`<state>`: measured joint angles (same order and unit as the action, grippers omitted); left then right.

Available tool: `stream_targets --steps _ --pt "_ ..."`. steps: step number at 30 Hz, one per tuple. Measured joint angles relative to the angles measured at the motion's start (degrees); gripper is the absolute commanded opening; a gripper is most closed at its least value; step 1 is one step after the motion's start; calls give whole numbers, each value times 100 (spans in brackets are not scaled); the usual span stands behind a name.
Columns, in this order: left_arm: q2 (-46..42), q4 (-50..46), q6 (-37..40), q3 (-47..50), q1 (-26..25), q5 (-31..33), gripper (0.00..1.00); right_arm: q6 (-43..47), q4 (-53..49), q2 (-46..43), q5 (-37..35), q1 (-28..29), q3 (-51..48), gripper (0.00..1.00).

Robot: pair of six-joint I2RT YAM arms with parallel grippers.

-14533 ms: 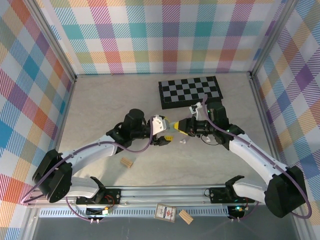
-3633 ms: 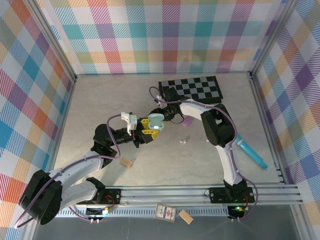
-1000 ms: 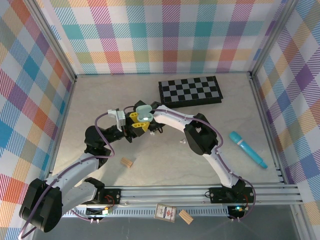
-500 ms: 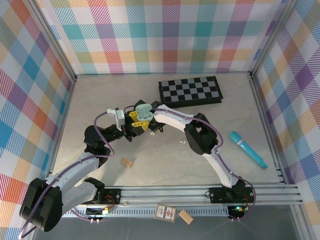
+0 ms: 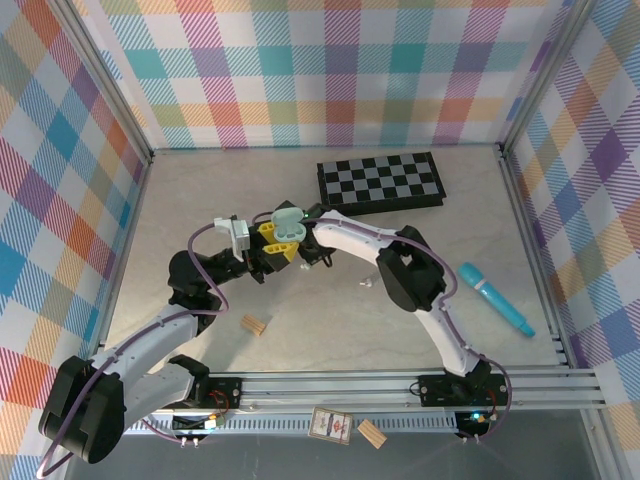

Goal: Insert the wireless bluetooth earbuds into the charging case

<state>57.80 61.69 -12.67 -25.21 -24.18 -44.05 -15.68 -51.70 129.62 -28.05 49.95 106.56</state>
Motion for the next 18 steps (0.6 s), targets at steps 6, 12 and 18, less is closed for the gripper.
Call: stream_targets --steps 6,12,18 --pt "-17 168 -22 -2 0 -44 29 -236 269 -1233 0 -72 -946 19" --pt "-31 214 -46 -2 0 -37 29 -516 415 -2345 -24 -319 -1958 20" --pt "83 212 -83 -2 0 7 29 -682 424 -3484 -66 -566 -2708 20"
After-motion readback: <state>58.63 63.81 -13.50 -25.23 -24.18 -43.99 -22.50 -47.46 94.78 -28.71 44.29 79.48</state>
